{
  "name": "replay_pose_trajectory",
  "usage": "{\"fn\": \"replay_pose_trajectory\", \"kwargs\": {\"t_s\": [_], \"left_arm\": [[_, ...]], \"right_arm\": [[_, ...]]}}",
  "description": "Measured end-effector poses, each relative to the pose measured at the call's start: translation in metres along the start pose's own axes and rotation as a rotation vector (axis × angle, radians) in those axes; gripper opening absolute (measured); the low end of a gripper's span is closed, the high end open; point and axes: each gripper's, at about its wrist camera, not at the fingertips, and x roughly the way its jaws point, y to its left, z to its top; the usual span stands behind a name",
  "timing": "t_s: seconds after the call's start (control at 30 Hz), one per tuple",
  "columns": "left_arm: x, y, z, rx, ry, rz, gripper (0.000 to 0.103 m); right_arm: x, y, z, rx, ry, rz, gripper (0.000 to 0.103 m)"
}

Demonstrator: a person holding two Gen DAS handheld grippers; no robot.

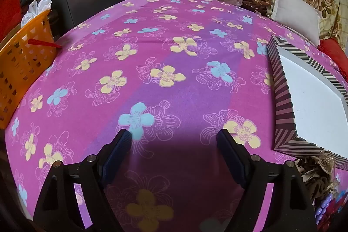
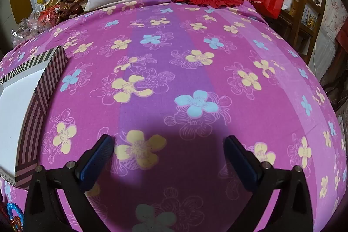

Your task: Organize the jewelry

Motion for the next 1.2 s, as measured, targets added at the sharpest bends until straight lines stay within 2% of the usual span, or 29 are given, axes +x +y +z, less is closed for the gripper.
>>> {"fn": "replay_pose_trajectory", "kwargs": {"t_s": [0.27, 0.4, 0.5, 0.6, 0.7, 0.83, 1.0, 1.2], "left_arm": [[0.0, 0.0, 0.0, 0.003, 0.002, 0.0, 0.085], [-0.004, -0.003, -0.003, 0.035, 0.021, -0.015, 0.085], [-0.014, -0.005, -0.01, 0.054, 0.046, -0.026, 0.074], [-0.039, -0.009, -0.013, 0.078, 0.008, -0.013, 0.071], [-0.066, -0.009, -0.011, 0.076, -0.048, -0.034, 0.072], [-0.097, -0.013, -0.022, 0.082, -0.074, -0.051, 0.072], [-0.115, -0.026, -0.04, 0.11, -0.061, -0.072, 0.072], [-0.135, -0.045, -0.059, 0.158, -0.075, -0.08, 0.072]], "right_arm": [[-0.001, 0.0, -0.001, 0.02, 0.0, -0.004, 0.103], [-0.012, 0.009, -0.013, -0.048, 0.073, 0.05, 0.103], [-0.032, 0.018, -0.034, -0.017, 0.086, 0.079, 0.099], [-0.065, 0.022, -0.055, 0.008, 0.031, 0.131, 0.097], [-0.098, 0.031, -0.067, -0.023, -0.03, 0.155, 0.097], [-0.145, 0.057, -0.088, -0.075, -0.07, 0.245, 0.097], [-0.174, 0.087, -0.109, -0.099, -0.083, 0.371, 0.097], [-0.191, 0.126, -0.132, -0.148, -0.09, 0.412, 0.097]]}}
